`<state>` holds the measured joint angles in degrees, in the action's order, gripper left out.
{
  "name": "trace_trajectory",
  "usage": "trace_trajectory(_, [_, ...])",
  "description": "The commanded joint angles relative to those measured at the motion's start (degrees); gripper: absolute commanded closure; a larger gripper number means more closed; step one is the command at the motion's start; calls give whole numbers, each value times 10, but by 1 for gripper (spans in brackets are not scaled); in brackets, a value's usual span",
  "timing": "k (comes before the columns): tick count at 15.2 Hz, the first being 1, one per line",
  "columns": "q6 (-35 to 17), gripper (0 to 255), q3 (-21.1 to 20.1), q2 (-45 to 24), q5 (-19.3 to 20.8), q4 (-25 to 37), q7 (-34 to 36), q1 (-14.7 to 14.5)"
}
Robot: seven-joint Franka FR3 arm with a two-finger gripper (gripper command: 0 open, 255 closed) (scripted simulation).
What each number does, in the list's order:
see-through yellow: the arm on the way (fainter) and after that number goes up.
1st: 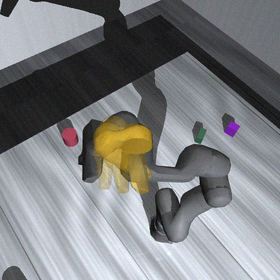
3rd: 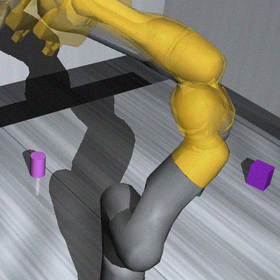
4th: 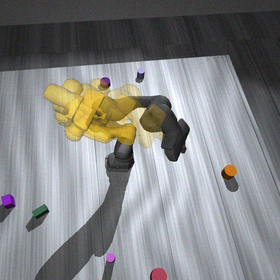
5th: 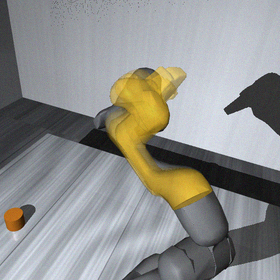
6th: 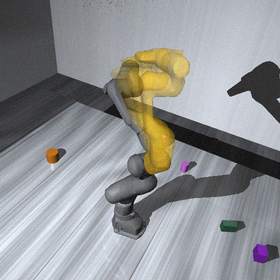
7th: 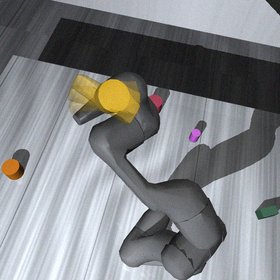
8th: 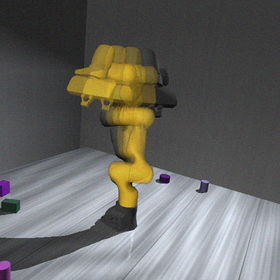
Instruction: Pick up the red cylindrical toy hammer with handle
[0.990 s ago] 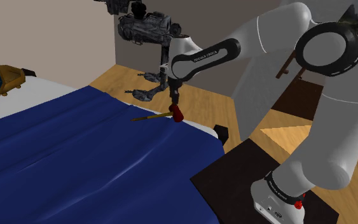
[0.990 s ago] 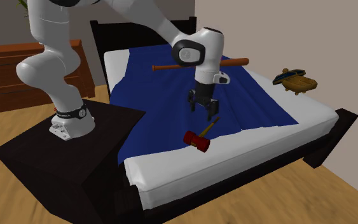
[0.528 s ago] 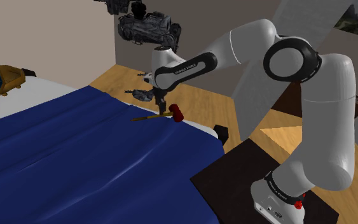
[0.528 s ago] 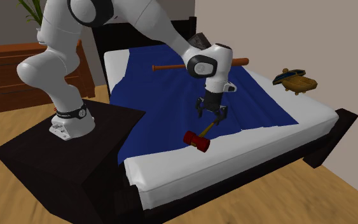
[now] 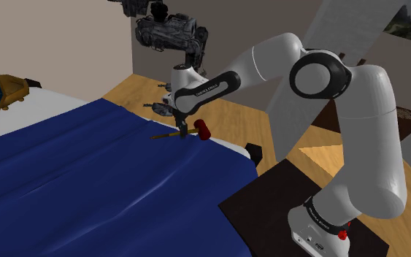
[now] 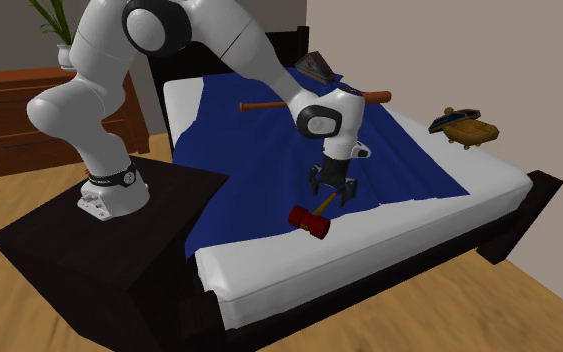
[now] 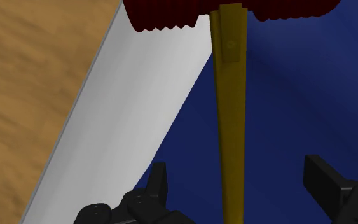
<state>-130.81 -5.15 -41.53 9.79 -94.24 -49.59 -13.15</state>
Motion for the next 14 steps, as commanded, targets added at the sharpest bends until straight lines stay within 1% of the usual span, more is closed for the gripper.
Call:
trace_trajectory(1, [-4, 0, 0, -4, 1, 0, 0, 0])
trace_trajectory(2, [-4, 255, 0, -3, 1, -1, 0, 0])
trace_trajectory(11, [-4, 255, 0, -4, 1, 0, 0, 0])
trace_trajectory(14, [10, 255, -1, 13, -2, -2, -2, 1])
